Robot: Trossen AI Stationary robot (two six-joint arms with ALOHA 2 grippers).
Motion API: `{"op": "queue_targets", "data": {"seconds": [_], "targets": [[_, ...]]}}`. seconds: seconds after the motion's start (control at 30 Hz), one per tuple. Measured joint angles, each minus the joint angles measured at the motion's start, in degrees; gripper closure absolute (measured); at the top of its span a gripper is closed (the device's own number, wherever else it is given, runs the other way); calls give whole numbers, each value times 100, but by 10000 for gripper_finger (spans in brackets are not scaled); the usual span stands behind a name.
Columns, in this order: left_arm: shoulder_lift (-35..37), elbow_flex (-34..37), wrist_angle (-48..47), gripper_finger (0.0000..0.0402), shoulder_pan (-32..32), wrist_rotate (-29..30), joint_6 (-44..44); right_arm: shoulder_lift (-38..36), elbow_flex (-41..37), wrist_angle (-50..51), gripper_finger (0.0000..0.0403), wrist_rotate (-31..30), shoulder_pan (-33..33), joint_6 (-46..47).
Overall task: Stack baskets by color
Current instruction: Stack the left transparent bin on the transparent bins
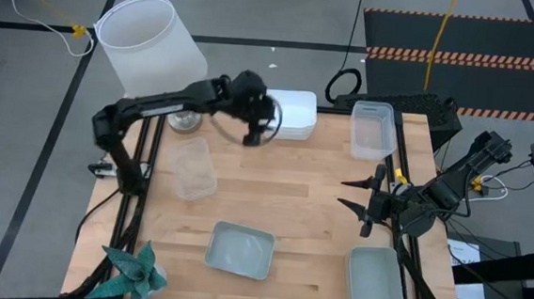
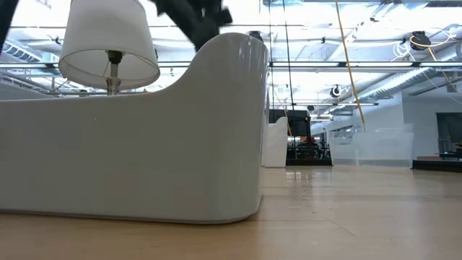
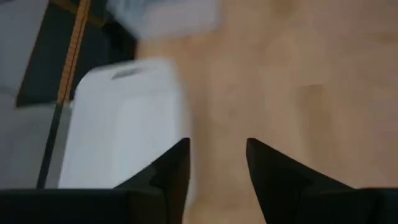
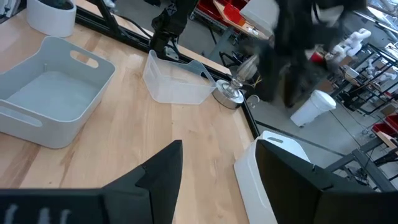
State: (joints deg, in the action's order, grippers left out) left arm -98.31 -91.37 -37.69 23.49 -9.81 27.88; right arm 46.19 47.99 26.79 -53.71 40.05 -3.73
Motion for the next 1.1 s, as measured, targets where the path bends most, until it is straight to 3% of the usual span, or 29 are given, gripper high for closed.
{"op": "queue_targets", "data": {"seconds": [0.23,0.37,0.5,0.67,0.87,1.1], "targets": [[849,0,-819,292,-1283,644,-376,29,0,-516,204,1,0,-47],[945,1,-1353,304,-1914,963,-854,180,2,-1160,204,69,0,-250],[970,79,-1647,305,-2537,1658,-1416,420,2,-1848,204,485,0,-474],[1079,681,-1851,305,-3108,2244,-2283,737,4,-2458,204,597,2,-558],[1396,1640,-1938,304,-3474,2653,-3602,968,4,-2446,204,603,44,-8],[1967,2676,-2020,293,-3720,2882,-4727,988,4,-2420,204,603,53,-253]]}}
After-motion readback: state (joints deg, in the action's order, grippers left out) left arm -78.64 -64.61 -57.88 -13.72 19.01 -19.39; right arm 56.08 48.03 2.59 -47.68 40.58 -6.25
